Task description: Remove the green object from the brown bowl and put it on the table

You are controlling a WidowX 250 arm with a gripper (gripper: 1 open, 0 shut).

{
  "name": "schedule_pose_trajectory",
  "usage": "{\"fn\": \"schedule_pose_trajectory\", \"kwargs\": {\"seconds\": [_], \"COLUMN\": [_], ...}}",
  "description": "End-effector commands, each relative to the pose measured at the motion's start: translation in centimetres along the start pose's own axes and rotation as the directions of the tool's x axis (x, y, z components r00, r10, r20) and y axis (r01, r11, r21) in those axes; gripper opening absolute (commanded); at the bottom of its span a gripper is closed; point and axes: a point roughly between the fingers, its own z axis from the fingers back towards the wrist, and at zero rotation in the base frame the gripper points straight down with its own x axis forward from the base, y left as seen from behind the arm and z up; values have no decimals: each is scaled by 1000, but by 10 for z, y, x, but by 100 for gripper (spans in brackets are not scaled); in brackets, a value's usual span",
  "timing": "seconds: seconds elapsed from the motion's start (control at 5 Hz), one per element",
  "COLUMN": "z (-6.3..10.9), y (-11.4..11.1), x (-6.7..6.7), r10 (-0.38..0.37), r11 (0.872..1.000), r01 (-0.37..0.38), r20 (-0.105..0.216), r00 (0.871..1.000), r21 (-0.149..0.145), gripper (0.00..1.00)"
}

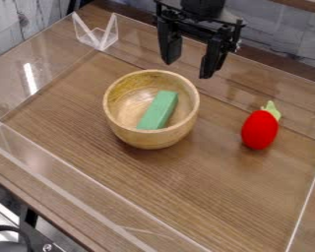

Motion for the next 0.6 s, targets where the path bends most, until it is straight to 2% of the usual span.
{"fn": "schedule_pose_trajectory", "kwargs": {"seconds": [0.0,0.2,0.4], "z": [-21,-49,-64], "y": [6,23,41], "x": [-1,-6,-6], "r10": [-28,-27,-34], "r11": [1000,1000,999], "r01": [28,27,34], "r20": [-23,-39,-8], "r00": [999,999,999], "r21": [5,14,15], "gripper": [100,100,100]}}
